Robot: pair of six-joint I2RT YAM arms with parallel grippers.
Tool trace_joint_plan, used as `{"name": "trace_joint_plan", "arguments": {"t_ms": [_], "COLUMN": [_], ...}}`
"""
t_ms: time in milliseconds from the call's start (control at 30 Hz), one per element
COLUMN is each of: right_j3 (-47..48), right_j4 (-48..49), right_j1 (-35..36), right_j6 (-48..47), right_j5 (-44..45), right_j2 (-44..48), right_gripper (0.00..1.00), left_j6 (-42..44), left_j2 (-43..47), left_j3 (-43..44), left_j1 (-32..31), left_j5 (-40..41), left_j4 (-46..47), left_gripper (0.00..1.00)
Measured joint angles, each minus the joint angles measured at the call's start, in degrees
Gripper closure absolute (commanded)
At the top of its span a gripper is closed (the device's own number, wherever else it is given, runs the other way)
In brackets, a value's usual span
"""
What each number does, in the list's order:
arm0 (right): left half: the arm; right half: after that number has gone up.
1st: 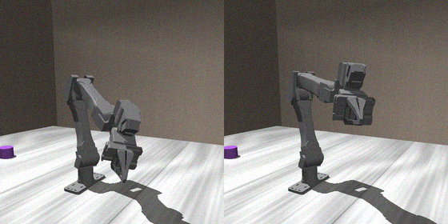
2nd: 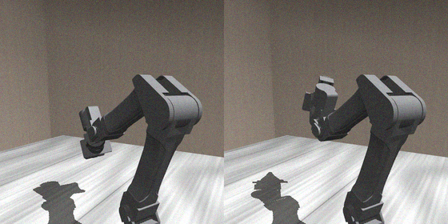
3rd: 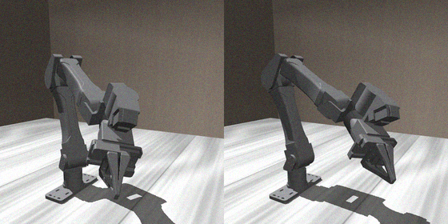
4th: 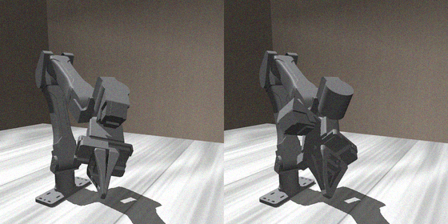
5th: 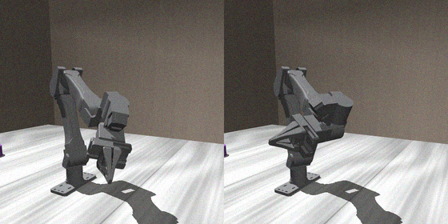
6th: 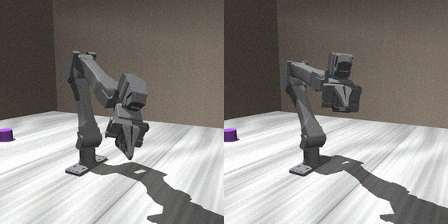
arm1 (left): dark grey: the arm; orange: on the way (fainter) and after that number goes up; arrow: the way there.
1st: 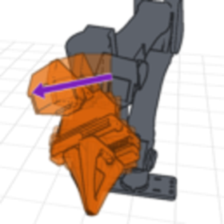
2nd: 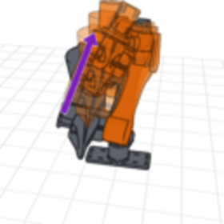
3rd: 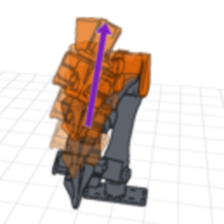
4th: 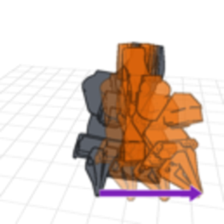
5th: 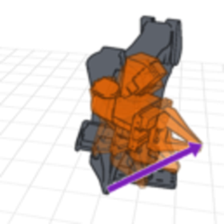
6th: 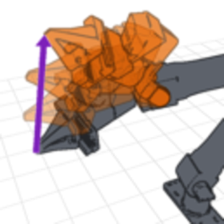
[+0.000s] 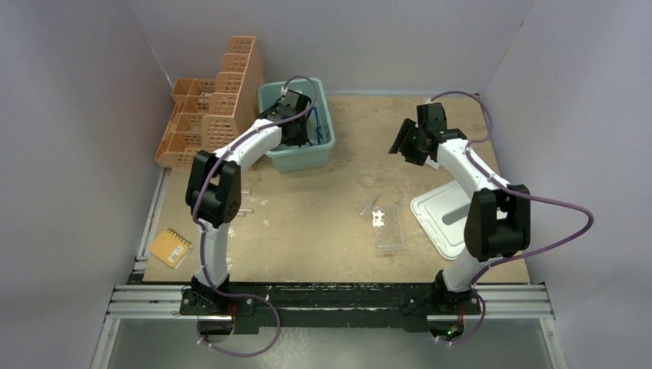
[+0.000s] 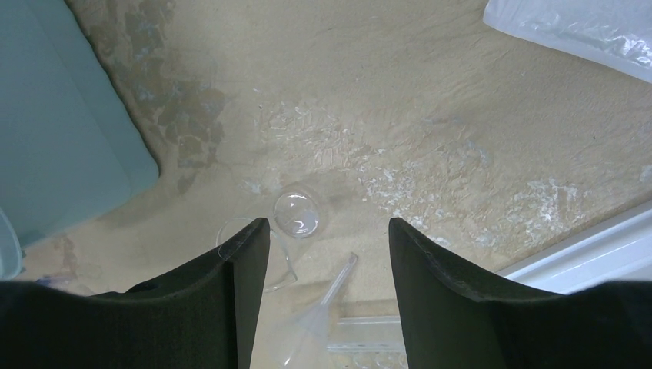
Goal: Organize the chemistry lab equipment
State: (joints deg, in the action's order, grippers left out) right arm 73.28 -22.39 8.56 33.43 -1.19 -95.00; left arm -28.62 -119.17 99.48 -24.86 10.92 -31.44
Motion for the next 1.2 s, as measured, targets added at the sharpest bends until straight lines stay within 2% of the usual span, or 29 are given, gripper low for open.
{"name": "trace_joint_plan", "arguments": {"t_ms": [133,433,567,700,933,1200], "right_j3": [-0.1,-0.7,-0.8,-2.0,-6.1,-12.5], "right_j4": [0.0,0.0,0.1,0.1,0.1,-1.4], "right_j1": [0.0,0.0,0.0,0.0,-2.1,-7.4], "right_j6": [0.0,-0.1,-0.5,-0.8,-0.4,3.2], "right_j5": [-0.3,-0.1,0.5,2.0,3.8,3.2], "right_j2": [0.1,1.7,3.4,5.8,10.0,14.5], "right_gripper": [0.39,0.38,0.36,0.34,0.30,0.20], "left_j6": [-0.2,0.0,0.9,3.0,7.2,9.2], "left_j2": [-0.1,0.6,3.6,8.0,14.0,7.6], "left_j3": [0.1,4.1,4.6,4.5,1.5,0.8], "left_j1": [0.0,-0.2,-1.0,-4.4,-15.8,-20.4], "left_j5": [0.9,-0.3,-0.5,-0.7,-5.2,-8.6], "left_j4": [-0.8,-1.8,-2.7,-2.0,6.6,10.4], "left_gripper": [0.75,0.56,0.48,0.35,0.30,0.24]}}
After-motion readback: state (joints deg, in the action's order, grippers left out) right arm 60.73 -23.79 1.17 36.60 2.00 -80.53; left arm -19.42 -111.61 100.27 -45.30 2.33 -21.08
